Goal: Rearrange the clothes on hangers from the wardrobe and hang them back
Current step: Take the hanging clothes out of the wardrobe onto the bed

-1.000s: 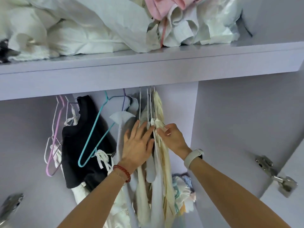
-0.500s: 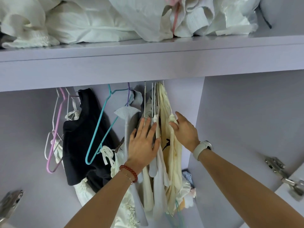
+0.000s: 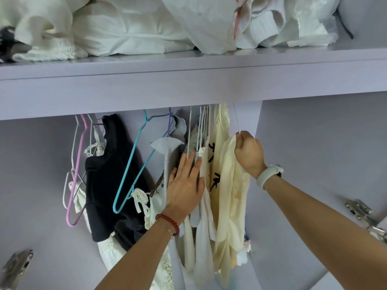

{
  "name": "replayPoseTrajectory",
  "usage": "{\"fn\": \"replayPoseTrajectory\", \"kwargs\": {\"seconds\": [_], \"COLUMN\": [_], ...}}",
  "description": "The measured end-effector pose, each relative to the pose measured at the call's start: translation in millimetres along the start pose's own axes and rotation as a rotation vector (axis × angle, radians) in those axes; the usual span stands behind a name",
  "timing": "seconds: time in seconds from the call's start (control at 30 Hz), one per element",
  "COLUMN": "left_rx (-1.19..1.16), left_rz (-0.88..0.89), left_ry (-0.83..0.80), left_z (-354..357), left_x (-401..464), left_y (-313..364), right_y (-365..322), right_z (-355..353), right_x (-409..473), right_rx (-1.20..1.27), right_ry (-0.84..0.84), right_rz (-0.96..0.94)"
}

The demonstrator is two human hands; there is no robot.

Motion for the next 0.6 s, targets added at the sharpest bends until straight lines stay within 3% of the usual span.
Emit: {"fn": "replayPoseTrajectory", "kwargs": {"seconds": [0.27, 0.4, 0.47, 0.6], "left_rx": [0.034, 0.076, -0.046, -0.455], "left_rz": [-0.077, 0.112, 0.243, 0.254], "left_ry": [-0.084, 0.089, 0.129, -0.071], "left_z": [-3, -17, -12, 18], "left_x": [-1, -7, -15, -35], "left_y": [10, 40, 64, 112], "right_y": [39, 70, 80, 94], "right_z": [-19, -42, -63, -113], "right_x": [-75, -130, -153, -200], "right_rx": [0.032, -0.007, -0.075, -0.324], "right_ry": [0.008, -0.045, -0.095, -0.177], "right_rz": [-0.002, 0.078, 0.064, -0.088]}}
Point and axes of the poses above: each hand's wrist, its own x-axis towards the middle knuckle, its own z-axis out of the palm, y = z × x, the point moved 2 cm from there along x, towards the middle knuckle, and after that the axes turned 8 degrees about -z, right-handed, at the moved point
